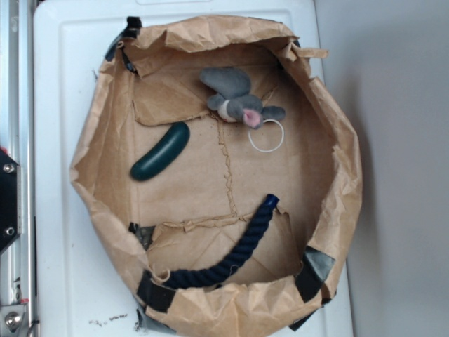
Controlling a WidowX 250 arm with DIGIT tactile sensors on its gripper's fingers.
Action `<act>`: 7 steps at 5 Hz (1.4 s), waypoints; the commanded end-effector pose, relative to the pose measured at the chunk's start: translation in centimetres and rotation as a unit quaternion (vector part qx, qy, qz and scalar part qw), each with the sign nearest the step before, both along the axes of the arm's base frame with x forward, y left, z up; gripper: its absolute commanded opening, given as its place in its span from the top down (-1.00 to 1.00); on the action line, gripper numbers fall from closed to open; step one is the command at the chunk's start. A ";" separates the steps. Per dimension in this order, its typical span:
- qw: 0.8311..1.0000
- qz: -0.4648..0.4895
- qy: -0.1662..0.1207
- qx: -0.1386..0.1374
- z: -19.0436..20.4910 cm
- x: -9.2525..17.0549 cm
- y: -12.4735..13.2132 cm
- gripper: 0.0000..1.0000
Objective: Grab the plastic pickle.
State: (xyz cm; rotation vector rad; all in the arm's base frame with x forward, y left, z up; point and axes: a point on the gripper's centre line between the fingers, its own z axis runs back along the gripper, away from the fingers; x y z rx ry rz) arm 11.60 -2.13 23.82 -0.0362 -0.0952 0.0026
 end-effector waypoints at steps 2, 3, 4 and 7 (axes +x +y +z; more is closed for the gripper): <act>1.000 0.013 -0.010 0.008 0.3 -1.5 -1.2 -1.00; 1.000 0.010 -0.021 0.015 -0.4 0.6 -0.3 -1.00; 1.000 0.013 -0.018 0.020 -0.8 1.8 0.2 -1.00; 1.000 0.013 -0.018 0.020 -0.8 1.8 0.2 -1.00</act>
